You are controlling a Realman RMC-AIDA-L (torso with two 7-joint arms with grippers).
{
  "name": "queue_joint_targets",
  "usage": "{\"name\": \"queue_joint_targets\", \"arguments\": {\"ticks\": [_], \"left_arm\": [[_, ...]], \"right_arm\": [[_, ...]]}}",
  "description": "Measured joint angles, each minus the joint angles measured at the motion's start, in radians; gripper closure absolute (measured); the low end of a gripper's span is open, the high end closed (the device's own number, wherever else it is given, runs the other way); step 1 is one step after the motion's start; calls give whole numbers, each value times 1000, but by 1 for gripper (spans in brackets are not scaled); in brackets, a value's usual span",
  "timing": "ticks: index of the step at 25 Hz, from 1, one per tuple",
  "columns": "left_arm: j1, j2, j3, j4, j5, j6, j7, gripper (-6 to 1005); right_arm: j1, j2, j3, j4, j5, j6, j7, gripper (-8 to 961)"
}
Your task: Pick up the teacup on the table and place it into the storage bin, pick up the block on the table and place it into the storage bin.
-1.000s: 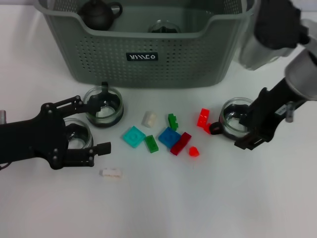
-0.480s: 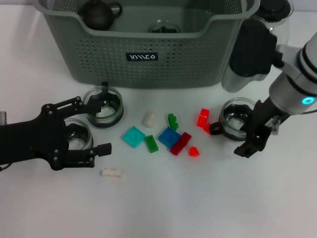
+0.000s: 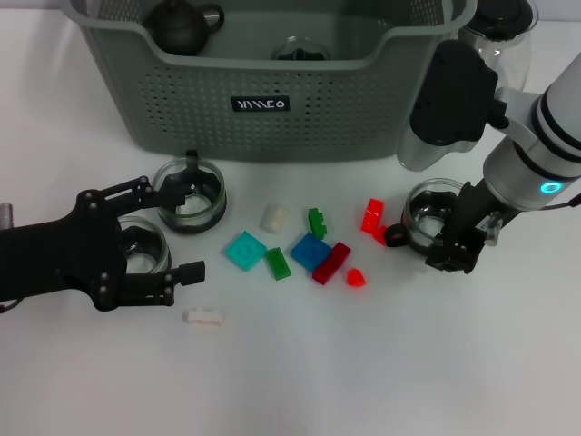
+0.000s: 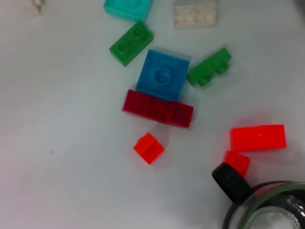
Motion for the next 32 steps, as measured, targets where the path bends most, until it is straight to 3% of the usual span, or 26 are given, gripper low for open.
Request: {"name": "queue_joint_targets", "arguments": {"ticks": [2, 9, 12, 16, 18, 21, 23, 26, 29, 32], "left_arm": [[0, 0, 0, 0, 0, -2, 0, 100], [-5, 0, 0, 0, 0, -3, 0, 100], [-5, 3, -1, 0, 0, -3, 0, 99], [-4, 3, -1, 0, 0, -4, 1, 99], [-3, 3, -1, 0, 0, -4, 7, 99], [-2, 2, -1, 0, 0, -5, 13, 99], [-4, 2, -1, 0, 0, -7, 14, 100], [-8, 1, -1, -1, -1, -9, 14, 100], [-11, 0, -1, -2, -2, -9, 14, 100], [-12, 0, -1, -2, -2, -9, 13, 100]], "right_arm": [[0, -1, 3, -1, 0, 0, 0, 669], [2, -2, 51, -35, 19, -61, -15, 847], [3, -11, 205, -92, 133, -214, -101, 881], [0, -25, 527, -189, 400, -383, -220, 898], [-11, -27, 629, -211, 512, -379, -246, 898], [-32, -13, 727, -219, 673, -255, -264, 898], [-43, -4, 715, -218, 737, -137, -266, 898], [-23, -5, 600, -202, 736, 73, -220, 897], [40, -7, 478, -189, 619, 278, -79, 897], [175, -6, 360, -131, 358, 427, 171, 897]]}}
